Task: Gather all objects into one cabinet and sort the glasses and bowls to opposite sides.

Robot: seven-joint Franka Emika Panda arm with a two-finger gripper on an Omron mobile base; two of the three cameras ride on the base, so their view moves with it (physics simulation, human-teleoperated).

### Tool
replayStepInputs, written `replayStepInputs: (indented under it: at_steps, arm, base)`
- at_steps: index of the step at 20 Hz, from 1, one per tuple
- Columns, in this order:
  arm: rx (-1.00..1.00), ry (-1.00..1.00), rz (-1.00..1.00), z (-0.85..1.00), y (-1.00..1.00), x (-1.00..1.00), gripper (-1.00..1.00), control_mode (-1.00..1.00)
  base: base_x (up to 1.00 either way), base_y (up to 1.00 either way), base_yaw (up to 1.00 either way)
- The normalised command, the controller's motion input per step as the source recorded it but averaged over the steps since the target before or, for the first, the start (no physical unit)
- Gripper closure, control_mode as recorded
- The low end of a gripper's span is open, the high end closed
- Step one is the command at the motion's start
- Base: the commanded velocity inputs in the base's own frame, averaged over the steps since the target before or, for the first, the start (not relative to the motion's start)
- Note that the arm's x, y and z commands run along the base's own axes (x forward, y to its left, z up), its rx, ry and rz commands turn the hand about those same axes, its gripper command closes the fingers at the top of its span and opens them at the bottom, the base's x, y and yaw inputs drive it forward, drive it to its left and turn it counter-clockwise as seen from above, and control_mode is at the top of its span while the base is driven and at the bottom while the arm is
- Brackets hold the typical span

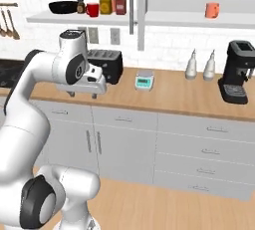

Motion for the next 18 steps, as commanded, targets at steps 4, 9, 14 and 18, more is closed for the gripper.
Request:
replayStepInputs:
  at_steps: [4, 9, 14, 18]
  arm:
    - [0.00, 0.00, 0.00, 0.00, 0.00, 0.00, -1.00, 1.00]
    - [0.00, 0.00, 0.00, 0.00, 0.00, 0.00, -1.00, 1.00]
    - [0.00, 0.00, 0.00, 0.00, 0.00, 0.00, -1.00, 1.00]
    - [0.00, 0.00, 0.00, 0.00, 0.00, 0.00, -1.00, 1.00]
  base:
    - [-0.03, -1.00, 0.00]
    - [-0.11, -1.00, 0.00]
    - [-0.04, -1.00, 0.00]
    - [-0.14, -0.75, -0.01]
